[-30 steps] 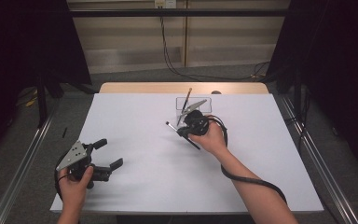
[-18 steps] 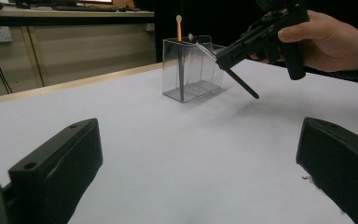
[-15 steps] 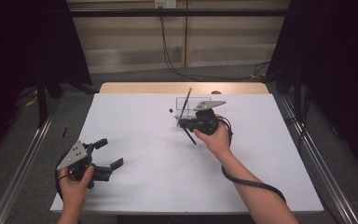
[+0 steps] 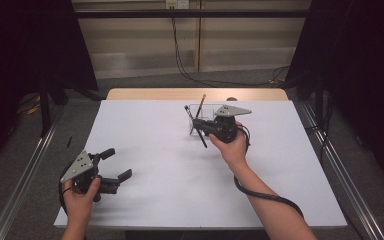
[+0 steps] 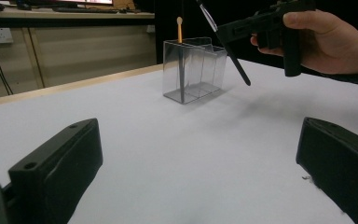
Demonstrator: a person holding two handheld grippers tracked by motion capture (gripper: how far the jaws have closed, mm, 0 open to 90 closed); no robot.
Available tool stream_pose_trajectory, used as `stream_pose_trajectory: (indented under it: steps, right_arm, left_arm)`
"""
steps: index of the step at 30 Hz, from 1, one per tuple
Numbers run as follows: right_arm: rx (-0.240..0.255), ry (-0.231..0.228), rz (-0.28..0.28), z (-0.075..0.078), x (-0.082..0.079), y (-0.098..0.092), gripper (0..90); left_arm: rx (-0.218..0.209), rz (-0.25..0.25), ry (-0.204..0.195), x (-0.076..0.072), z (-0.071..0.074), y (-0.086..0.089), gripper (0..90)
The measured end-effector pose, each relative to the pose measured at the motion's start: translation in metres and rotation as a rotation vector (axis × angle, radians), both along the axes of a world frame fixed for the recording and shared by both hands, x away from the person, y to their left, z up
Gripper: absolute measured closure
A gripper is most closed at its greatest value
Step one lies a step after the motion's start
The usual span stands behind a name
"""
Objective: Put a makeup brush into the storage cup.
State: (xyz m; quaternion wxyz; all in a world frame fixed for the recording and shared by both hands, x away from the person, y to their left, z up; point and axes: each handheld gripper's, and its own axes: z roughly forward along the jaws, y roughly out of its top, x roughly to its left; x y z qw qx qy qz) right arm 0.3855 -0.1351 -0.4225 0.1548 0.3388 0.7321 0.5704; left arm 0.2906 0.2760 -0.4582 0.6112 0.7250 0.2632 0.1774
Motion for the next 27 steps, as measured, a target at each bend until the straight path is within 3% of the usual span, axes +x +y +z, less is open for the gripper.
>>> stream_pose_trajectory:
  steps: [7,27]
  right_arm:
    - [0.041,-0.056,-0.031,0.006,-0.002,-0.001,84.8]
    - [0.158,-0.149,-0.08,0.019,0.001,-0.005,84.8]
  left_arm:
    - [0.001,-0.002,0.003,0.0,-0.001,0.0,0.3]
    - [0.001,-0.005,0.002,0.001,-0.001,0.0,0.2]
